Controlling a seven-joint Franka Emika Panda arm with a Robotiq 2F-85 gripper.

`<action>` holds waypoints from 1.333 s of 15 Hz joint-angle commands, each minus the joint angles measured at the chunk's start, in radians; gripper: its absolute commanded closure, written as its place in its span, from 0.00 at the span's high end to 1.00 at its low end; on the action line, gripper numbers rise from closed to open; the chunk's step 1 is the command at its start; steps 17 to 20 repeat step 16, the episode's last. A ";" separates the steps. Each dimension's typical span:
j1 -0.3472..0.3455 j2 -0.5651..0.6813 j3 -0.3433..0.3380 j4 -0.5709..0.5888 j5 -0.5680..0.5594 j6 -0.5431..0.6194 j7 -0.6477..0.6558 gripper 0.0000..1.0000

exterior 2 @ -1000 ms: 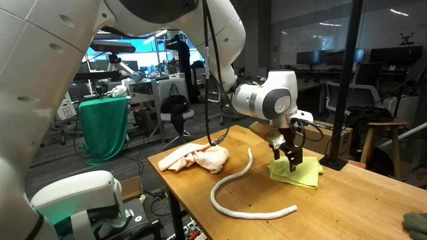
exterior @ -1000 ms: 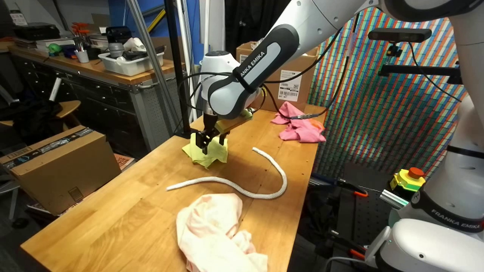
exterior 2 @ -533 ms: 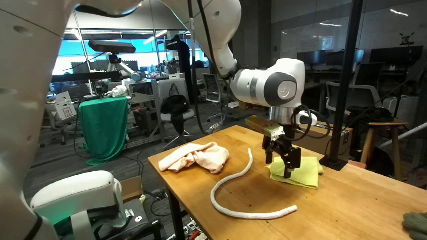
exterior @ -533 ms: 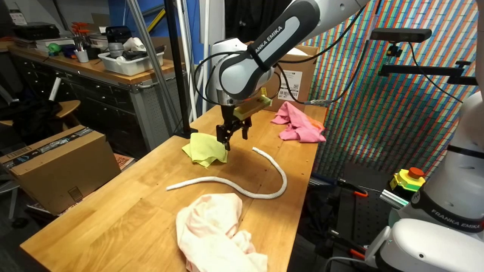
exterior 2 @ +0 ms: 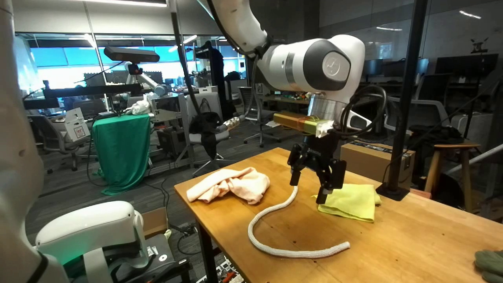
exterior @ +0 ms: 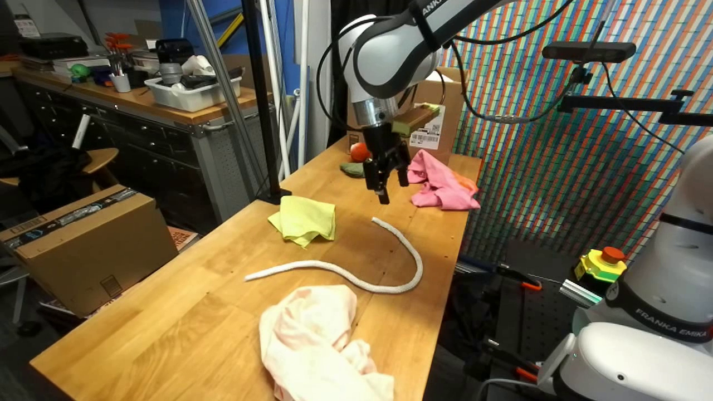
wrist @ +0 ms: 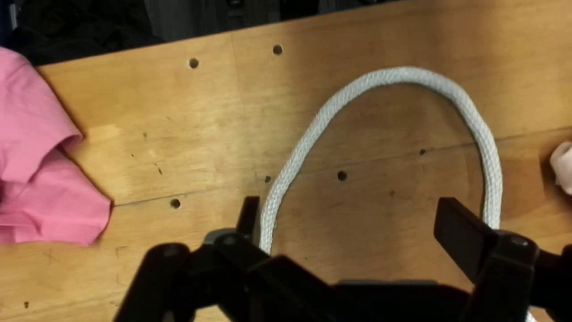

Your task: Move the pink t-shirt and the radish to the right, move the peach t-shirt to the left, move the white cable forwards, move the yellow towel backwards

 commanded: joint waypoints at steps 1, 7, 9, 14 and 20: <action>-0.033 -0.165 0.006 -0.111 0.021 -0.070 -0.137 1.00; -0.068 -0.389 -0.032 -0.298 0.028 0.051 -0.299 1.00; -0.075 -0.449 -0.056 -0.360 0.033 0.121 -0.356 1.00; -0.072 -0.457 -0.094 -0.382 0.019 0.165 -0.397 1.00; -0.073 -0.467 -0.101 -0.395 0.020 0.166 -0.404 1.00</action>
